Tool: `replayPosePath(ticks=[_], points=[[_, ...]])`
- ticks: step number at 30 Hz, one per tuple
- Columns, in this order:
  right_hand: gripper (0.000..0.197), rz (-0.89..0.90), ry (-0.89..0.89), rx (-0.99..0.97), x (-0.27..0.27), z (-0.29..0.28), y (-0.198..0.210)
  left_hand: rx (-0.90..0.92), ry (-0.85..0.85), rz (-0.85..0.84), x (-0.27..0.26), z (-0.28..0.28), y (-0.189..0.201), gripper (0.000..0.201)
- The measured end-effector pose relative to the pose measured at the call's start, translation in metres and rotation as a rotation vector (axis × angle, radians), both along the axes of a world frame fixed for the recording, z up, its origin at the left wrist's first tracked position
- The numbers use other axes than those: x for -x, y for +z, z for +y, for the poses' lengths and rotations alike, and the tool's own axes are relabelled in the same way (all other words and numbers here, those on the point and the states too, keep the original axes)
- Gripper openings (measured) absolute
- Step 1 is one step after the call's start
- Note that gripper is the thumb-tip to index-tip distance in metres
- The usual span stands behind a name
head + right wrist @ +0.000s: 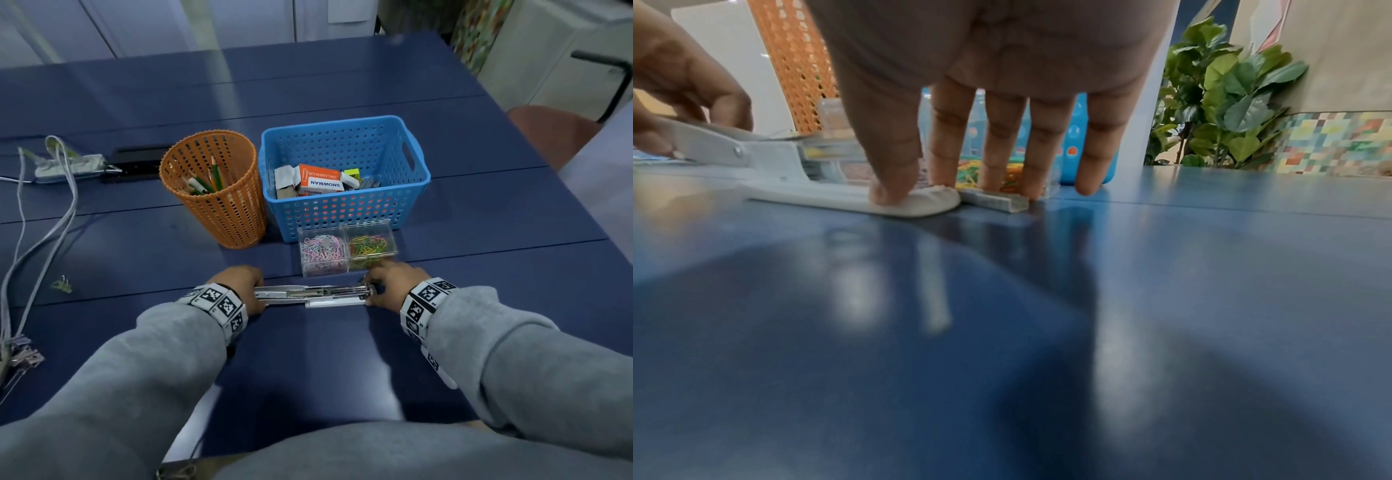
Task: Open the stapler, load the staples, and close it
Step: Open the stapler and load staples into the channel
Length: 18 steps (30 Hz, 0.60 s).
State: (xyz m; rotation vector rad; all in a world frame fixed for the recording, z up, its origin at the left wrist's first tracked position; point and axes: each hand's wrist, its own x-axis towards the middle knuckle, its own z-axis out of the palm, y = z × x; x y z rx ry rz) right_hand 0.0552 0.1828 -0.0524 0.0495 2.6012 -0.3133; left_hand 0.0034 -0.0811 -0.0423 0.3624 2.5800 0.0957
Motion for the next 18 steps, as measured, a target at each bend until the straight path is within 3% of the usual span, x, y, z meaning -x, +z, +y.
replayPosePath(ticks=[3,8,13,18], points=[[0.044,0.0,0.009,-0.007,0.0,-0.001,-0.001,0.052,-0.108,-0.024,-0.003,0.013,-0.006,0.034],[0.044,0.012,0.033,-0.001,0.001,0.0,-0.001,-0.147,-0.186,-0.072,-0.013,0.045,-0.008,0.057],[0.049,0.044,0.024,0.059,-0.003,0.007,0.004,-0.168,-0.232,-0.11,-0.01,0.062,-0.009,0.048],[0.046,0.024,-0.03,-0.103,-0.004,0.026,0.001,-0.16,-0.221,-0.103,-0.01,0.064,-0.013,0.044]])
